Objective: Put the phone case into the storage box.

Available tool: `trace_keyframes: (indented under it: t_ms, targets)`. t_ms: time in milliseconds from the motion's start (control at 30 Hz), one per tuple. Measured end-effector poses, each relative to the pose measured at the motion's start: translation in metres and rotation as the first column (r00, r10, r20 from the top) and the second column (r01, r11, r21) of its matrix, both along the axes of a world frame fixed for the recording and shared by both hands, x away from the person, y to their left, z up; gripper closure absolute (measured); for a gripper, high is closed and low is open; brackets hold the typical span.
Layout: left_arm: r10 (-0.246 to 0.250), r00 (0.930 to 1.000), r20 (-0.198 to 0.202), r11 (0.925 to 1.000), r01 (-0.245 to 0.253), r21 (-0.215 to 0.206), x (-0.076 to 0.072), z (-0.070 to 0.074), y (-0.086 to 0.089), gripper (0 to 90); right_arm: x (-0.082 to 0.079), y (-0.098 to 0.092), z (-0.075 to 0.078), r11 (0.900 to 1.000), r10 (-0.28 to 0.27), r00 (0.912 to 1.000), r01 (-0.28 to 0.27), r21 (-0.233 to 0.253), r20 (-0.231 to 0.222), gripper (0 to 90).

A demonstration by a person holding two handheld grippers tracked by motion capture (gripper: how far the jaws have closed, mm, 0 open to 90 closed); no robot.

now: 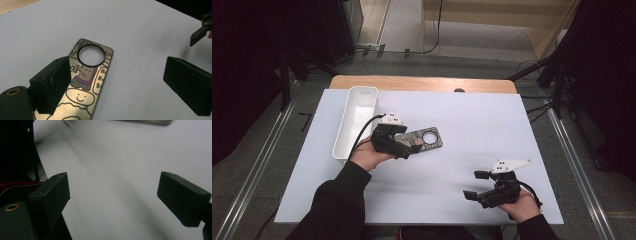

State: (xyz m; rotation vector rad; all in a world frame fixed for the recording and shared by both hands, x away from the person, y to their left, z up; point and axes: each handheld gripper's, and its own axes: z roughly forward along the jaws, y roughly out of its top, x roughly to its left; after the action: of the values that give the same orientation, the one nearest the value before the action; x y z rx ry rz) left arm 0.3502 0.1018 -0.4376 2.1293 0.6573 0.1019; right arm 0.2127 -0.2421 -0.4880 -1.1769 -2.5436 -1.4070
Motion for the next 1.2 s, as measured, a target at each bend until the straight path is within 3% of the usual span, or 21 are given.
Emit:
trace_keyframes:
  t_ms: [67, 167, 500, 633, 767, 967, 1200]
  targets:
    - [-0.003, 1.0, 0.0, 1.0, 0.003, -0.008, 0.001, 0.001, -0.001, 7.1, 0.0, 0.0, 0.0, 1.0, 0.001, 1.0, -0.001, 0.0, 0.0, 10.0]
    - [-0.002, 0.9998, 0.021, 0.9998, 0.002, 0.019, 0.004, 0.001, -0.007, 7.1, 0.0, 0.0, 0.0, 1.0, 0.001, 1.0, -0.001, 0.0, -0.003, 10.0]
    - [0.003, 0.9991, 0.042, 1.0, -0.003, -0.009, 0.015, -0.001, -0.013, 7.0, 0.0, 0.0, 0.0, 1.0, 0.006, 1.0, -0.006, 0.004, -0.001, 10.0]
    - [-0.004, 0.998, 0.063, 1.0, 0.003, 0.009, 0.019, -0.003, -0.017, 4.4, -0.001, 0.001, 0.0, 1.0, 0.01, 0.9999, -0.01, 0.004, -0.003, 10.0]
    - [-0.011, 0.9988, 0.047, 0.9999, 0.011, 0.001, 0.025, -0.008, -0.02, 0.8, -0.001, 0.001, 0.0, 1.0, 0.013, 0.9999, -0.013, 0.004, 0.0, 10.0]
    - [-0.005, 0.9977, 0.067, 1.0, 0.005, 0.005, 0.032, -0.013, -0.022, 0.8, -0.001, 0.001, 0.0, 1.0, 0.014, 0.9999, -0.014, 0.006, -0.001, 10.0]
    - [-0.006, 0.998, 0.063, 0.9998, 0.005, 0.019, 0.041, -0.018, -0.025, 0.9, -0.001, 0.001, 0.0, 1.0, 0.02, 0.9998, -0.02, 0.006, -0.003, 10.0]
